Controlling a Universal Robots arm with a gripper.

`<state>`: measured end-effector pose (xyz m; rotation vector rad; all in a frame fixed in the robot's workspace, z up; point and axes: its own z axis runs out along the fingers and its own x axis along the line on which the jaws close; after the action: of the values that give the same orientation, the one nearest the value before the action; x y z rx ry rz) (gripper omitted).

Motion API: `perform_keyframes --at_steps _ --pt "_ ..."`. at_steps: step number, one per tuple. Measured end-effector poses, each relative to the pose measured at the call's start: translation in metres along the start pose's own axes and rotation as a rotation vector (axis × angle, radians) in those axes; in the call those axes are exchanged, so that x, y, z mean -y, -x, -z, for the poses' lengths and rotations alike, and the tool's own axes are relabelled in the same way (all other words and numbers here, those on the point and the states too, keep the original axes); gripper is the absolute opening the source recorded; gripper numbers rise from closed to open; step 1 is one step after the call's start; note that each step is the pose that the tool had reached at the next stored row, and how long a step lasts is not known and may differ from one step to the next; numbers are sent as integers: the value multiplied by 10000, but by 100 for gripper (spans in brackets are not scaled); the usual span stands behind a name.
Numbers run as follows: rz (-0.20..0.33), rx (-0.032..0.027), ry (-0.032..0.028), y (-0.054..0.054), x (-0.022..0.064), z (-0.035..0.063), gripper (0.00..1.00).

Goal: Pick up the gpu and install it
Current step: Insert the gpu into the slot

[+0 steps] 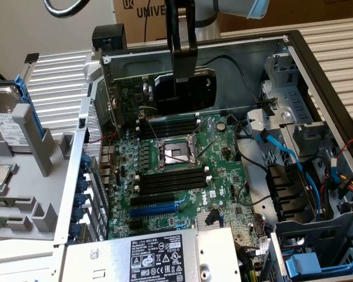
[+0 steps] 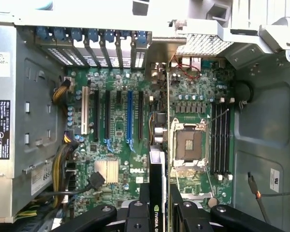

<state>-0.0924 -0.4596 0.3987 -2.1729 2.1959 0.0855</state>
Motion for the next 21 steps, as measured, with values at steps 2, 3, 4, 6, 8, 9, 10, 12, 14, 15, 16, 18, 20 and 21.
perform_keyframes --at_steps 2,3,4,6,8,9,10,12,14,15,16,18,20,21 --pt "-199 -12 -35 -2 0 -22 26" --pt "-329 -13 -54 -3 -1 -33 26" --pt "-453 -14 -68 -4 0 -44 26" --pt "-566 -19 -77 -5 -4 -68 26" --pt "-566 -20 -77 -5 -4 -67 26" --pt "-566 -19 -77 -5 -4 -68 26" --pt "-565 -20 -76 -5 -4 -67 26" --pt "-566 -19 -78 -5 -11 -69 26" --pt "-566 -18 -78 -6 -27 -72 26" --pt "-566 -19 -77 -6 -34 -73 26" --pt "-565 -19 -77 -7 -42 -79 26" --pt "-566 -19 -79 -9 -67 -110 26" --pt "-578 -18 -89 -15 -86 -145 26" --pt "-589 -19 -91 -21 -91 -163 26"
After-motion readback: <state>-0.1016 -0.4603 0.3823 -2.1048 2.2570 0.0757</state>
